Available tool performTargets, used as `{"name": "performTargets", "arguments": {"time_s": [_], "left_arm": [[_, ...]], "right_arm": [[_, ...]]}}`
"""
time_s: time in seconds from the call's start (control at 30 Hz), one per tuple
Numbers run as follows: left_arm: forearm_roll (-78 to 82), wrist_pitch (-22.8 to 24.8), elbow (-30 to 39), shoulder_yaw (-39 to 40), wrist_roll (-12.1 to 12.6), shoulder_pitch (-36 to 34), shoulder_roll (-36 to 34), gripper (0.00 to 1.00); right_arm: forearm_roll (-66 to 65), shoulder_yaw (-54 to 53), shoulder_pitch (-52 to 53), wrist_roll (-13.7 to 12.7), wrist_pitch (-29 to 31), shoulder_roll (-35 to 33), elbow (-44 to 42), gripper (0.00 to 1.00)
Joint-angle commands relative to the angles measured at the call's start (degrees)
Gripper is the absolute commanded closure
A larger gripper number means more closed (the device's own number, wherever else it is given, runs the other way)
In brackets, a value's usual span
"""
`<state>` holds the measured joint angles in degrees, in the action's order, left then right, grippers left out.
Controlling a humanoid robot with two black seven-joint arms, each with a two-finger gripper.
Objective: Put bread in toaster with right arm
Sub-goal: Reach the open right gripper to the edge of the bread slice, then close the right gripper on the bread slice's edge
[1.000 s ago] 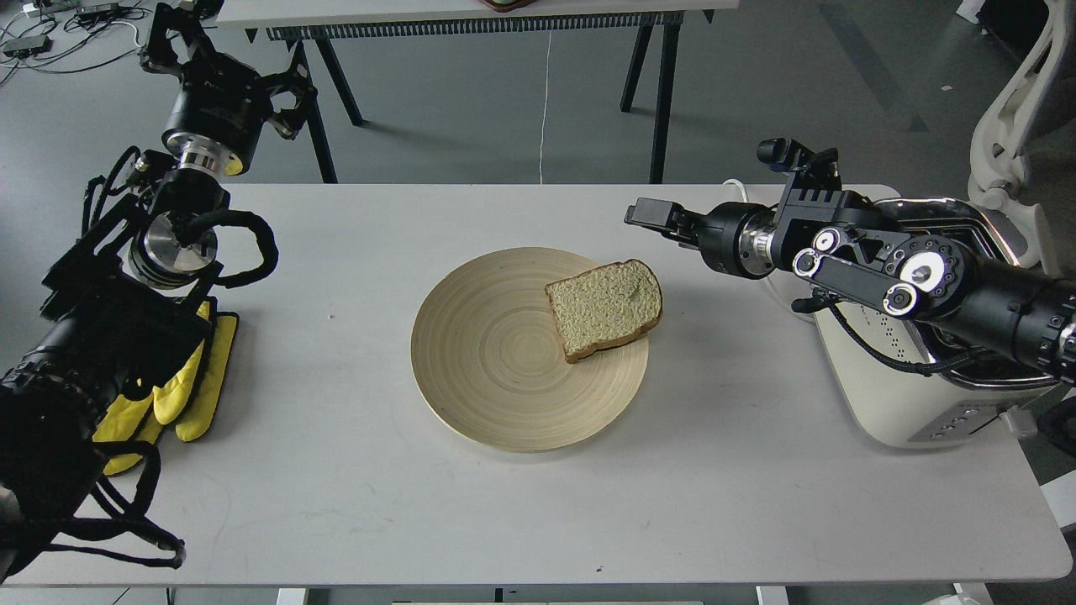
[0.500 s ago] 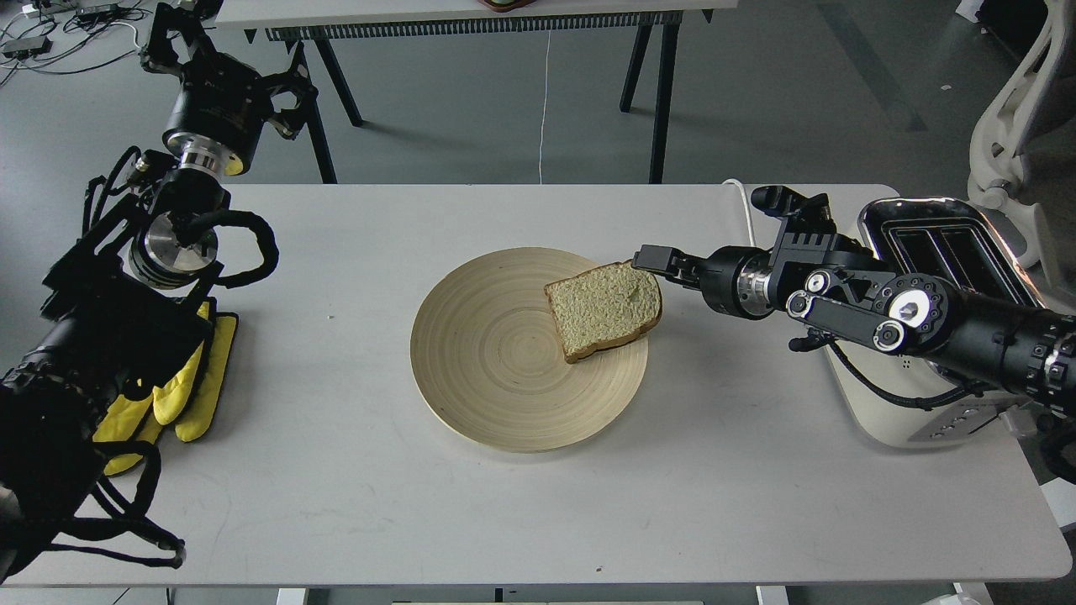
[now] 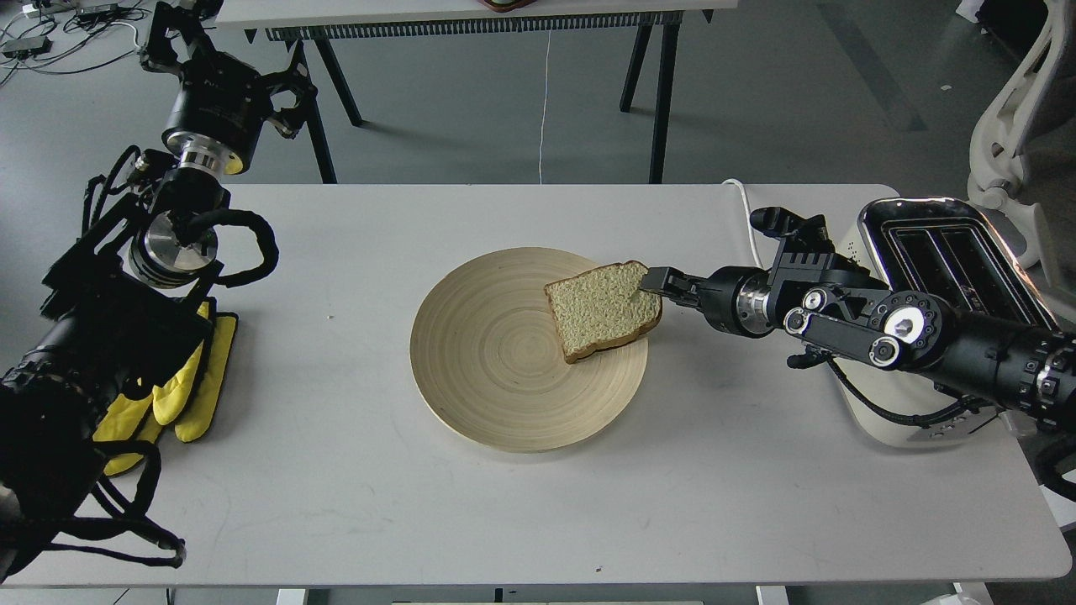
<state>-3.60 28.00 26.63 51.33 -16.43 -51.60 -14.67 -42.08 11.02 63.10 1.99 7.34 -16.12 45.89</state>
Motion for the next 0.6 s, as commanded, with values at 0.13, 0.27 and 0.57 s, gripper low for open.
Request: {"name": "performTargets", "arguments": {"time_s": [0.13, 0.27, 0.57], "left_arm": [[0.0, 0.0, 0.09, 0.0, 0.0, 0.01, 0.0, 0.0], [0.0, 0.0, 0.09, 0.0, 0.0, 0.01, 0.0, 0.0], [0.0, 0.0, 0.09, 0.0, 0.0, 0.1, 0.0, 0.0]], "right_arm": [[0.24, -0.65, 0.8, 0.56, 0.22, 0.83, 0.25, 0.41], [0.24, -0.74, 0.45, 0.56, 0.22, 1.18, -0.1, 0.41], [0.06, -0.65, 0.1, 0.3, 0.3, 1.18, -0.54, 0.55]]}}
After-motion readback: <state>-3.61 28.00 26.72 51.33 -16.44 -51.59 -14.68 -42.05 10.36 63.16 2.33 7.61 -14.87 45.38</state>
